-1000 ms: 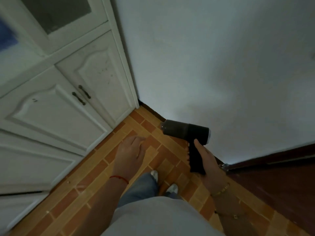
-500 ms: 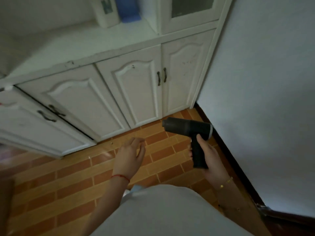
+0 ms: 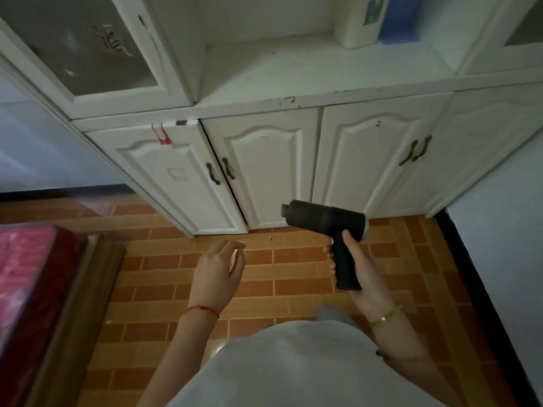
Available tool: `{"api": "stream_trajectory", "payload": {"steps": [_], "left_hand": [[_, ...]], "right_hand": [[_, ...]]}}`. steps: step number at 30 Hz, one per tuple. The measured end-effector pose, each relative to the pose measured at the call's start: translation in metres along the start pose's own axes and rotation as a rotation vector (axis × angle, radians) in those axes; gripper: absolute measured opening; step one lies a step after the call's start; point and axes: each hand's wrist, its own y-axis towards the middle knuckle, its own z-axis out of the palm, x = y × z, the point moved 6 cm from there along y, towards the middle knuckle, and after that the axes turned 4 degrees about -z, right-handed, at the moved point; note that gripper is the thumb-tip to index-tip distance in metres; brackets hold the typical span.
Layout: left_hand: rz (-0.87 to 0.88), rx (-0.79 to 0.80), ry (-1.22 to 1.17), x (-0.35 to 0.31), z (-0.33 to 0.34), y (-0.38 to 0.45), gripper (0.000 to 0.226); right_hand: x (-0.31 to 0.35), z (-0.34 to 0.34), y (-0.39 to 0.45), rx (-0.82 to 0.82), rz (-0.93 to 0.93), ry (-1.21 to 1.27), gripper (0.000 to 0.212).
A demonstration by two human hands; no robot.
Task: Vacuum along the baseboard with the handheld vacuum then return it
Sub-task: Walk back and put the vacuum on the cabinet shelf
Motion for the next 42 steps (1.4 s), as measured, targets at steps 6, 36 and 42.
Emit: {"api": "stream_trajectory", "payload": {"steps": [6,36,42], "left_hand": [[-0.082,-0.075,-0.044,0.036,-0.015,0.032,0.015],[0.137,-0.202,0.017,0.054,-0.014,0.485,0.026],[0.09,-0.17,0.003,0.07,0.001,0.501,0.023]], "right_hand": [[0.004,0.042,0.041,-0.001,0.027,-0.06,0.047],[0.241,0.259,0.461,-0.198,-0.282,-0.428,0.04],[0.257,0.308,0.537,-0.252,-0.302,-0.549,0.04]]}}
